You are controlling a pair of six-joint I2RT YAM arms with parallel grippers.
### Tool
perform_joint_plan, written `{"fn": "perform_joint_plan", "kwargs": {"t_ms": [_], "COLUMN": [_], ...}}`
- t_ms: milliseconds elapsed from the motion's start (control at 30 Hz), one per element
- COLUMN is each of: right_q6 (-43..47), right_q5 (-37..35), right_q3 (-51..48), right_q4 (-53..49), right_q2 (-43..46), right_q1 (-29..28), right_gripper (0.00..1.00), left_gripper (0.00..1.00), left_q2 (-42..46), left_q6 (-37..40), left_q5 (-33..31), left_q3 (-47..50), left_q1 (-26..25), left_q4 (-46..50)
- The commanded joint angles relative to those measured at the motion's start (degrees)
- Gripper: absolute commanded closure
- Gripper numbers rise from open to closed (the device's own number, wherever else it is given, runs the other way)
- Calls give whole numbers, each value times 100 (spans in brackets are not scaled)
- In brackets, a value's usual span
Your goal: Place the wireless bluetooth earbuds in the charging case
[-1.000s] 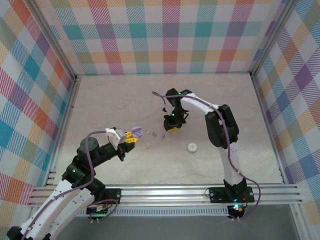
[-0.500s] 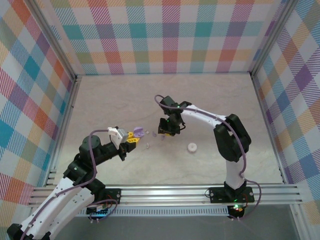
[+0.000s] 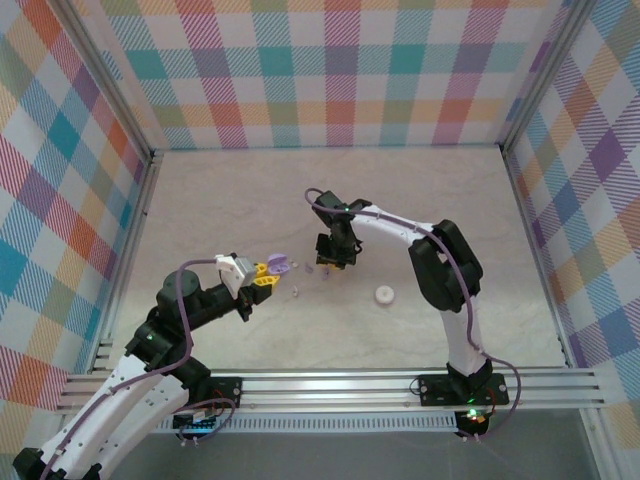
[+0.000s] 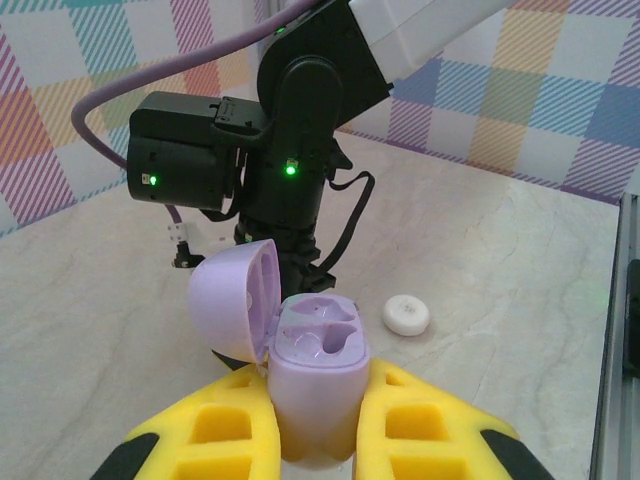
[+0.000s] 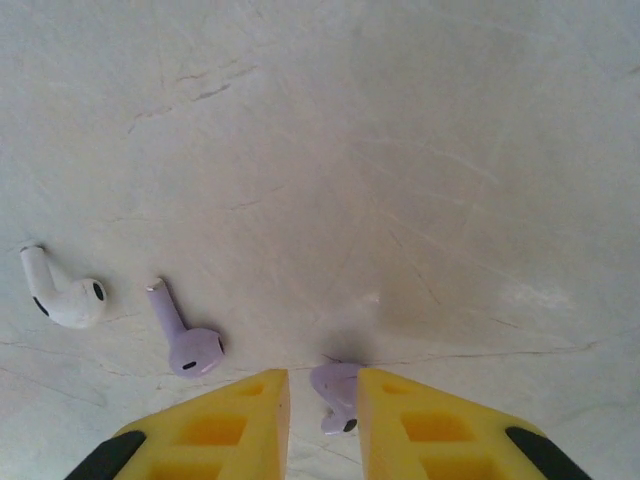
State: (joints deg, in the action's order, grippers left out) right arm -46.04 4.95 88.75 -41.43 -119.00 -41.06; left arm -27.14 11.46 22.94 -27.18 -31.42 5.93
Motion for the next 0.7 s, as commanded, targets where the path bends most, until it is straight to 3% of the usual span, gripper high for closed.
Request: {"fn": "perform_joint_plan", "kwargs": {"t_ms": [0, 533, 667], "right_q6": [40, 78, 78], "right_q5": [40, 180, 239], "right_q3": [91, 155, 213], "right_q4": [-269, -379, -457], "right_q2": [-138, -334, -323], "right_q1": [-8, -60, -78], "right_gripper": [74, 78, 76], "left_gripper": [100, 100, 100], "left_q2": [83, 138, 173], "left_q6": [93, 101, 102], "left_q5": [62, 53, 40], "left_q3": [-134, -112, -123], "left_q1": [-29, -27, -27], "left_q4": [-12, 30, 66]}}
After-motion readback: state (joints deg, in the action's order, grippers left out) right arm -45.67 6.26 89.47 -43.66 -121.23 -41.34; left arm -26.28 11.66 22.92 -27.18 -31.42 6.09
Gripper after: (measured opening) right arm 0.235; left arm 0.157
